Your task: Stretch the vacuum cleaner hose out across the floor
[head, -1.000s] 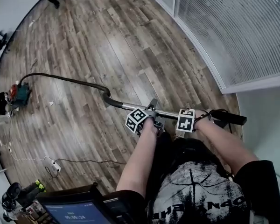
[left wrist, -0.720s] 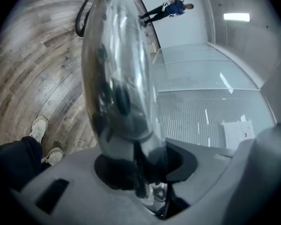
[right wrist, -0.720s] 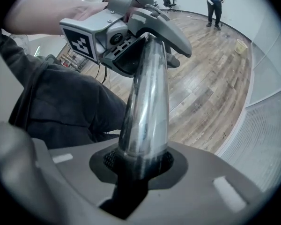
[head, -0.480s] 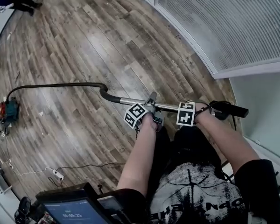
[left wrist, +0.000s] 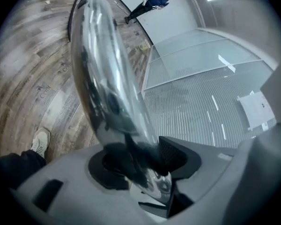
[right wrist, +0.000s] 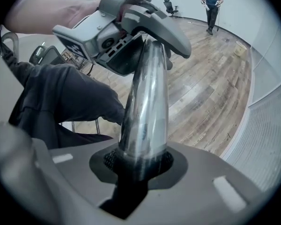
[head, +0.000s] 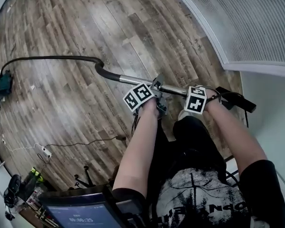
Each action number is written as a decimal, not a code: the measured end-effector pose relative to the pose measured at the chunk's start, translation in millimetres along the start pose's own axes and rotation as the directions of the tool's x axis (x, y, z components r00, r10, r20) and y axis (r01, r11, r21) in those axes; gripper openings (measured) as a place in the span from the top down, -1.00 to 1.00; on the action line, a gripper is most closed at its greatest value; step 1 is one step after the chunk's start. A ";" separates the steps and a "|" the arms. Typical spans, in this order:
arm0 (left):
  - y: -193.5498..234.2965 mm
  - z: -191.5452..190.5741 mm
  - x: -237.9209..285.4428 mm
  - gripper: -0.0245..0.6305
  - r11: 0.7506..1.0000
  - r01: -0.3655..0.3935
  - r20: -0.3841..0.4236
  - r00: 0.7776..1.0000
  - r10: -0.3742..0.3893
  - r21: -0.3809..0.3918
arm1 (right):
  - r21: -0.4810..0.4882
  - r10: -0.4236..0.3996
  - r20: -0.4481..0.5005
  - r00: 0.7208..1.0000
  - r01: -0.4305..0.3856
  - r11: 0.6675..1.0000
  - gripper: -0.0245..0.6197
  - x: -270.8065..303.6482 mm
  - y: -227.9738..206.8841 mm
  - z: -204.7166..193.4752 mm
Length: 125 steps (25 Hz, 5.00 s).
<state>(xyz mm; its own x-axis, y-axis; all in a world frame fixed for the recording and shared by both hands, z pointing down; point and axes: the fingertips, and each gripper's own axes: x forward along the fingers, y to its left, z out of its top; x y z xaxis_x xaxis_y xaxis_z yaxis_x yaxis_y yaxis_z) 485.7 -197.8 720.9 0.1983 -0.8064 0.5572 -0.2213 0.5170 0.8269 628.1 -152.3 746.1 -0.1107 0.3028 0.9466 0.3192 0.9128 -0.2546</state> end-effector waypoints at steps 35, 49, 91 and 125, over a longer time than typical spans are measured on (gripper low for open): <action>188.0 -29.5 102.2 0.93 0.639 -0.137 0.155 0.987 0.028 0.757 | -0.053 -0.105 0.088 0.991 0.110 0.993 0.60 458.2 -159.4 -245.6; 196.3 -46.9 91.5 0.93 0.636 -0.149 0.174 0.984 0.024 0.757 | 0.080 -0.121 0.111 0.986 0.112 0.990 0.39 482.7 -172.7 -261.5; 72.9 26.5 30.4 0.93 0.557 -0.009 0.007 1.000 0.006 0.831 | 0.354 -0.259 0.178 0.949 0.184 0.917 0.90 200.7 -120.8 -104.6; -270.9 165.9 -397.0 0.93 0.324 -0.117 0.235 0.905 -0.354 0.939 | 0.128 -0.129 0.977 0.170 0.015 0.992 0.90 -451.0 28.4 291.6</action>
<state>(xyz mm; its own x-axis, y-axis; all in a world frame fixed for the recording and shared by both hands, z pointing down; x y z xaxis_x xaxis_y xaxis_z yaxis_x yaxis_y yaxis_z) 308.5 -65.4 263.0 0.0331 -0.9805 0.1939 -0.9913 -0.0075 0.1315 412.6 -183.1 254.2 -0.9795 0.2016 0.0001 0.1944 0.9449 -0.2634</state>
